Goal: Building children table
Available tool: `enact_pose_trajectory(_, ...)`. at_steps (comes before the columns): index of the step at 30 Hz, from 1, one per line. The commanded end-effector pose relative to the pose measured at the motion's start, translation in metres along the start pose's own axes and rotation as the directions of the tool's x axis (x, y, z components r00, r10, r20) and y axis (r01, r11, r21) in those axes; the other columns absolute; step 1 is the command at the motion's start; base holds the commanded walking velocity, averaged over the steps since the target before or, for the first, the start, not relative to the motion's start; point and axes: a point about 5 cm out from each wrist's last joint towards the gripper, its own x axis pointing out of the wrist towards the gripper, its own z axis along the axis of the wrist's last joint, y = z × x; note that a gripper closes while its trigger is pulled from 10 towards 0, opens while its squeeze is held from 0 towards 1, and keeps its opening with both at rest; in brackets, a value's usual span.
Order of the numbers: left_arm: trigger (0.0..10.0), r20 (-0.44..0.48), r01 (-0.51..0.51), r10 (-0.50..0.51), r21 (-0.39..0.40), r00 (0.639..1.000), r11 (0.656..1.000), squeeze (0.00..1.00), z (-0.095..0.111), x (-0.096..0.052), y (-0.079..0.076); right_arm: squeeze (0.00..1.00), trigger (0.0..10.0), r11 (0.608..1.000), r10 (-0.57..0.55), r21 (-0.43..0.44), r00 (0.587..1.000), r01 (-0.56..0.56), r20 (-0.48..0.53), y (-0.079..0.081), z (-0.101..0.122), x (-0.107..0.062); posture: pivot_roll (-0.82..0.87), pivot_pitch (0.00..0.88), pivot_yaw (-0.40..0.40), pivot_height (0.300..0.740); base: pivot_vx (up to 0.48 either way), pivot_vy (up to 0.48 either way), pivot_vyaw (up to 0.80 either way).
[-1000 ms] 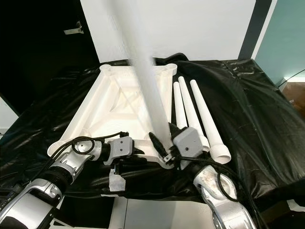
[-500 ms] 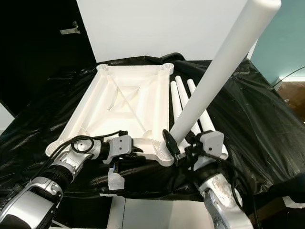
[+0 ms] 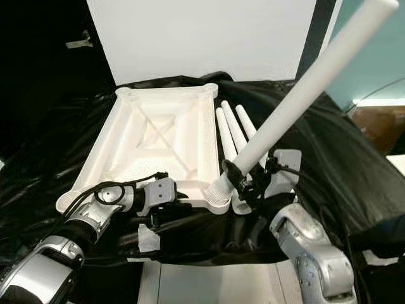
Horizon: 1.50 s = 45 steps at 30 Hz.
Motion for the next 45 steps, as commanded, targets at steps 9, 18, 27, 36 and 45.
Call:
enact_pose_trajectory(9, 10.0, -0.051, -0.071, 0.068, -0.071, 0.996, 0.995, 0.0, -0.016, 0.008, -0.013, 0.0, 10.0, 0.998, 0.027, -0.046, 0.986, -0.035, -0.163, 0.001, -0.004, 0.01, -0.16, 0.026, 0.049, 0.74, 0.0, 0.0, 0.0)
enact_pose_trajectory(18, 10.0, -0.045, -0.073, 0.07, -0.077, 0.997, 0.994, 0.0, -0.015, 0.011, -0.013, 0.0, 10.0, 0.979, 0.083, -0.166, 0.975, -0.118, -0.206, -0.001, 0.013, 0.013, -0.16, 0.027, 0.046, 0.74, 0.0, 0.0, 0.0)
enact_pose_trajectory(27, 10.0, -0.036, -0.076, 0.073, -0.083, 0.997, 0.994, 0.0, -0.015, 0.013, -0.015, 0.0, 10.0, 0.975, 0.103, -0.171, 0.973, -0.14, -0.207, 0.005, 0.019, 0.018, -0.16, 0.033, 0.038, 0.74, 0.0, 0.0, 0.0)
enact_pose_trajectory(36, 10.0, -0.027, -0.08, 0.078, -0.096, 0.997, 0.992, 0.0, -0.014, 0.018, -0.019, 0.0, 10.0, 0.938, 0.141, -0.289, 0.973, -0.19, -0.184, 0.01, 0.037, 0.028, -0.17, 0.043, 0.025, 0.74, 0.0, 0.0, 0.0)
enact_pose_trajectory(45, 10.0, -0.019, -0.084, 0.083, -0.099, 0.996, 0.992, 0.0, -0.012, 0.021, -0.02, 0.0, 10.0, 0.898, 0.169, -0.375, 0.968, -0.23, -0.188, 0.012, 0.043, 0.033, -0.17, 0.034, 0.017, 0.74, 0.0, 0.0, 0.0)
